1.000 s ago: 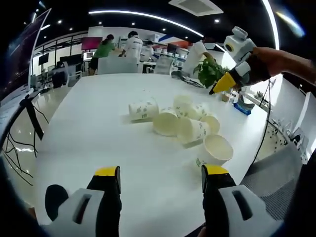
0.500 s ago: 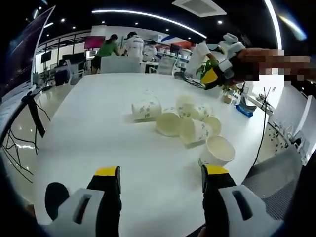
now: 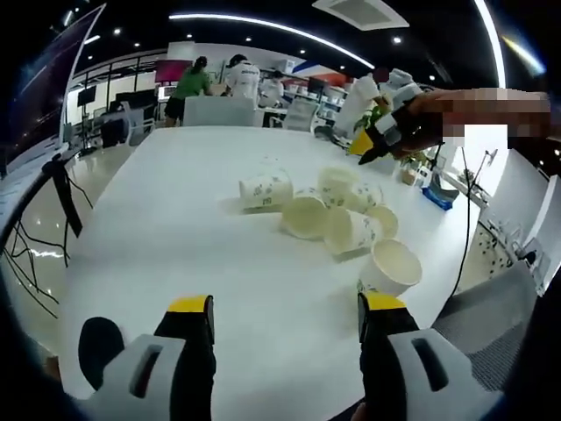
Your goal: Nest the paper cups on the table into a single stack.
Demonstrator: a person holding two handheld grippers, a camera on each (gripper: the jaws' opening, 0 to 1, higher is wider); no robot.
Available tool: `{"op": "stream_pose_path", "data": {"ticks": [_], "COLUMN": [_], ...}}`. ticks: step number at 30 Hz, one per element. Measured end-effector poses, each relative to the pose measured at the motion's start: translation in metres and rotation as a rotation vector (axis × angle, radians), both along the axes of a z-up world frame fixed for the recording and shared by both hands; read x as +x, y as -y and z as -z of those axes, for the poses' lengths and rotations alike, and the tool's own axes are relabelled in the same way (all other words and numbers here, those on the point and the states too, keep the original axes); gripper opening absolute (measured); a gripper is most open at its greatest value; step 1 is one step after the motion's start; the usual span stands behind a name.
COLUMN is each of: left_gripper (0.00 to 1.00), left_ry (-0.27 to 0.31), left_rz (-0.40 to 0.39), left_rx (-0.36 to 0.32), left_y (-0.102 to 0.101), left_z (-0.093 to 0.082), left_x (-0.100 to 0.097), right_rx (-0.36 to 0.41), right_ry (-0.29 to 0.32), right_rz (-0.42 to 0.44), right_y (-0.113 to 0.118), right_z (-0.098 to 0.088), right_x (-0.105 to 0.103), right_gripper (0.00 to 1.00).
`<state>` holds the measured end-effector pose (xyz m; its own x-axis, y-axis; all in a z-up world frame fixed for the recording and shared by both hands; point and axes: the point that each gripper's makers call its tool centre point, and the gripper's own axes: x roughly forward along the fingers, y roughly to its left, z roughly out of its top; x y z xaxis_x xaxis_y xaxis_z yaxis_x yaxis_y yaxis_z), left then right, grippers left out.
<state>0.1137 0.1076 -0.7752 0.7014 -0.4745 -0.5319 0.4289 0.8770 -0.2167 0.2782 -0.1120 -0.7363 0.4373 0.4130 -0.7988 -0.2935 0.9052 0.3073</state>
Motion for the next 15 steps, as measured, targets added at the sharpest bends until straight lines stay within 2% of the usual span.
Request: {"op": "stream_pose_path", "data": {"ticks": [3, 9, 15], "left_gripper": [0.65, 0.65, 0.65], "left_ry": [-0.001, -0.006, -0.013], "left_rz": [-0.004, -0.015, -0.02], "left_rx": [-0.002, -0.004, -0.007], "left_y": [0.0, -0.002, -0.003], "left_z": [-0.002, -0.003, -0.001], "left_x": [-0.001, -0.002, -0.002], "right_rx": [-0.04, -0.082, -0.127], "right_ry": [-0.007, 0.013, -0.001], "right_rz": [-0.02, -0.025, -0.07], "right_y": [0.002, 0.005, 0.008], "right_z": [0.011, 0.02, 0.044], "right_x": [0.003, 0.013, 0.028], "right_gripper": [0.43, 0.42, 0.41]}}
